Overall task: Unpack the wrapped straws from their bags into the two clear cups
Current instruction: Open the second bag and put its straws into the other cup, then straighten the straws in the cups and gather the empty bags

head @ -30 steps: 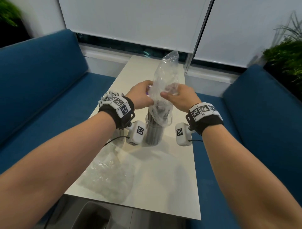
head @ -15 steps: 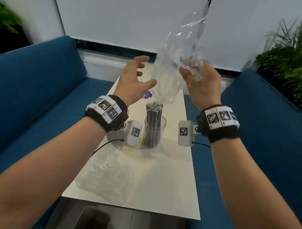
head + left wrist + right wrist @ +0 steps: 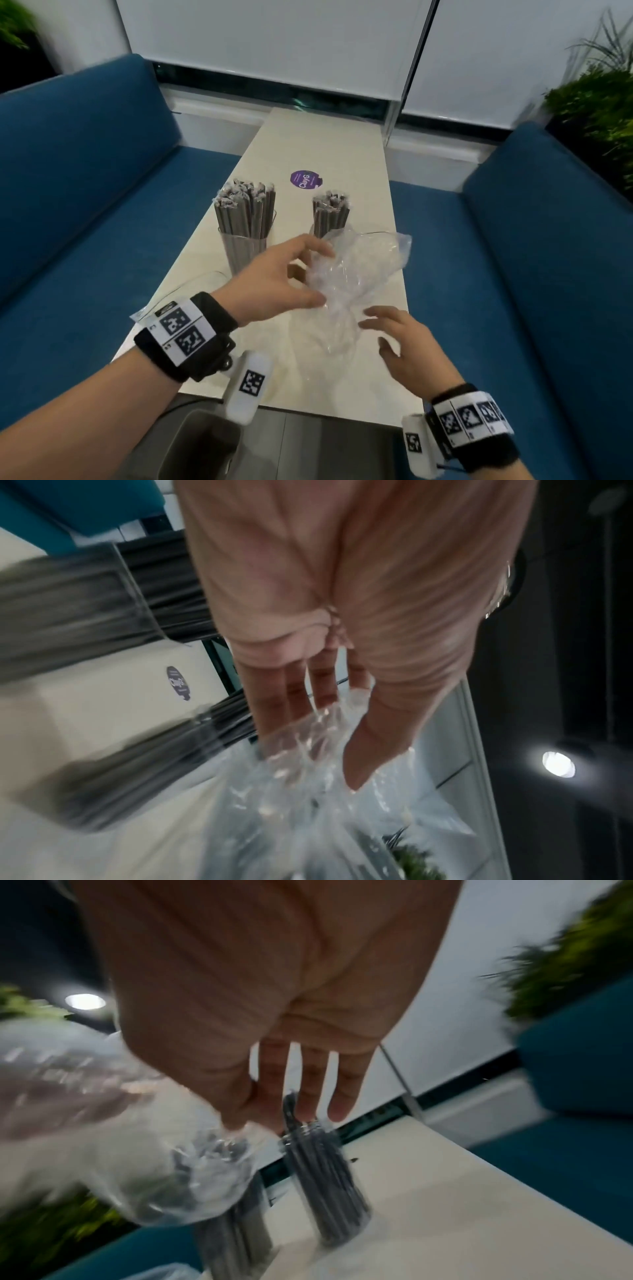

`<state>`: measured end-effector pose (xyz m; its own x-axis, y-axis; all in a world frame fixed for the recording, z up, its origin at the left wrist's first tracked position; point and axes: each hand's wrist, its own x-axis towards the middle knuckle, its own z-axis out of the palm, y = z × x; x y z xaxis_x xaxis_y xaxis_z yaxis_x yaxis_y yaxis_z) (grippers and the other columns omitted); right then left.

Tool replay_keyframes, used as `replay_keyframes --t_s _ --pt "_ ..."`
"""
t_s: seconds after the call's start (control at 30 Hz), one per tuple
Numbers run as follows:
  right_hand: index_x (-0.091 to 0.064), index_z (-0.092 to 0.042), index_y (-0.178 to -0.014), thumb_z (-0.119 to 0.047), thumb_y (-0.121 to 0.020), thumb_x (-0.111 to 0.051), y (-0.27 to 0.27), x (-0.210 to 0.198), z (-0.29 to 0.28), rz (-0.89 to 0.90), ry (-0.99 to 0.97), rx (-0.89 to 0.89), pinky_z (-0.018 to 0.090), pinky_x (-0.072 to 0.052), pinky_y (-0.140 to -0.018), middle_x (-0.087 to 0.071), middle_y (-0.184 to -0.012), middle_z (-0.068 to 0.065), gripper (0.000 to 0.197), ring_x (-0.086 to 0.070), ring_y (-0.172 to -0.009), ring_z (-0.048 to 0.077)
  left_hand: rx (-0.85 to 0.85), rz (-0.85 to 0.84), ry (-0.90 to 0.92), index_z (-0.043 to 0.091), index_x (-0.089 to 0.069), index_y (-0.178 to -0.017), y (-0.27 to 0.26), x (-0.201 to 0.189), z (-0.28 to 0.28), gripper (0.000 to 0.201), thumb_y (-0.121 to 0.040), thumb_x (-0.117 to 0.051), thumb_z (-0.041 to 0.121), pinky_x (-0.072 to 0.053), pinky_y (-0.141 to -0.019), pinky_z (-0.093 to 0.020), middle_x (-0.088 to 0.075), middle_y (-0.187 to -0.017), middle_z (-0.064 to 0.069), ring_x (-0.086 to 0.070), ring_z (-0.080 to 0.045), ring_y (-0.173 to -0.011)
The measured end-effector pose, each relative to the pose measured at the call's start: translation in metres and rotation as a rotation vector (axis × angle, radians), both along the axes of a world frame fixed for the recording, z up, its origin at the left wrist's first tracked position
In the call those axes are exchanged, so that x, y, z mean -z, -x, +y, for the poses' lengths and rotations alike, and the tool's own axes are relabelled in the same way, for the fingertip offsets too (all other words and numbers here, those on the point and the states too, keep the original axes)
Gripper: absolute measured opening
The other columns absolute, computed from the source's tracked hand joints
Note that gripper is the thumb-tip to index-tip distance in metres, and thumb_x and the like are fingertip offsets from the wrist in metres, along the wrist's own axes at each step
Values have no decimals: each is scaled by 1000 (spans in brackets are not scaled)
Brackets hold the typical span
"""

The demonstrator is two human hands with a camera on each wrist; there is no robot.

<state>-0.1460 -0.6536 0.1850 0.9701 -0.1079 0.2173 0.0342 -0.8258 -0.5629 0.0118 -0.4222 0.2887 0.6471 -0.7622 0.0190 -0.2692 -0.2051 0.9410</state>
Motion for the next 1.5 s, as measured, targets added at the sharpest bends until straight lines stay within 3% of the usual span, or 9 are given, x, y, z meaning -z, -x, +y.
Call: replay_keyframes --t_s 0.17,0.4,0.57,0.67,0.8,0.97,1.13,1.27,1.5 --pt "-43 -43 -137 -49 -80 -76 18 -5 22 -194 -912 312 46 -62 -90 -56 -140 -17 66 -70 -116 17 240 9 -65 38 -62 -124 11 32 0 59 -81 -71 -1 -57 -81 -26 -58 -118 0 -64 -22 -92" --pt "-47 -33 -123 -23 -92 -73 -11 55 30 112 -1087 640 46 -63 -87 -70 -124 10 41 -72 -110 28 148 -273 -350 34 -44 -142 12 89 -20 64 -86 -74 26 -53 -94 -29 -50 -129 7 -57 -14 -110" --pt "-41 -12 -151 -41 -94 -71 -16 80 19 318 -417 784 48 -43 -115 -44 -151 12 70 -51 -136 34 188 -475 -540 28 -51 -132 28 128 -24 43 -92 -64 39 -47 -98 -39 -49 -130 2 -48 -21 -120" --pt "-49 -16 -140 -40 -97 -69 -9 67 23 46 -336 737 31 -52 -92 -49 -135 6 53 -62 -109 24 244 -586 -698 27 -49 -137 35 146 -34 40 -98 -56 22 -51 -92 -42 -50 -132 -1 -51 -25 -118" --pt "-61 -23 -131 -49 -100 -59 -9 75 25 473 -140 329 24 -45 -95 -54 -129 -10 41 -61 -113 12 151 -640 -763 25 -46 -141 30 160 -50 55 -94 -50 -3 -54 -76 -40 -46 -128 -4 -48 -26 -118" --pt "-56 -23 -142 -51 -100 -54 -21 84 15 589 -9 312 35 -41 -113 -52 -147 -5 50 -50 -133 16 312 -439 -878 28 -34 -156 8 157 -57 52 -105 -42 29 -44 -107 -45 -48 -147 -11 -47 -31 -135" --pt "-64 -31 -131 -51 -101 -55 -31 48 -1 490 66 255 36 -40 -112 -55 -143 -14 37 -51 -134 12 133 -370 -589 30 -50 -145 -12 93 -38 50 -97 -55 47 -42 -105 -32 -52 -142 3 -52 -18 -129" --pt "-71 -27 -119 -38 -98 -67 -67 -15 -21 216 -25 306 18 -43 -83 -63 -119 -15 24 -63 -105 6 -182 -325 -308 24 -60 -129 -44 44 -39 38 -93 -67 31 -52 -87 -25 -62 -119 5 -61 -9 -102" --pt "-5 -26 -165 -42 -67 -96 -191 -74 -47 226 -358 191 32 -49 -91 -28 -165 -4 135 -60 -122 26 -209 -215 -472 22 3 -163 -128 32 -101 121 -78 -83 17 -52 -100 -40 -30 -163 -10 -55 -31 -131"
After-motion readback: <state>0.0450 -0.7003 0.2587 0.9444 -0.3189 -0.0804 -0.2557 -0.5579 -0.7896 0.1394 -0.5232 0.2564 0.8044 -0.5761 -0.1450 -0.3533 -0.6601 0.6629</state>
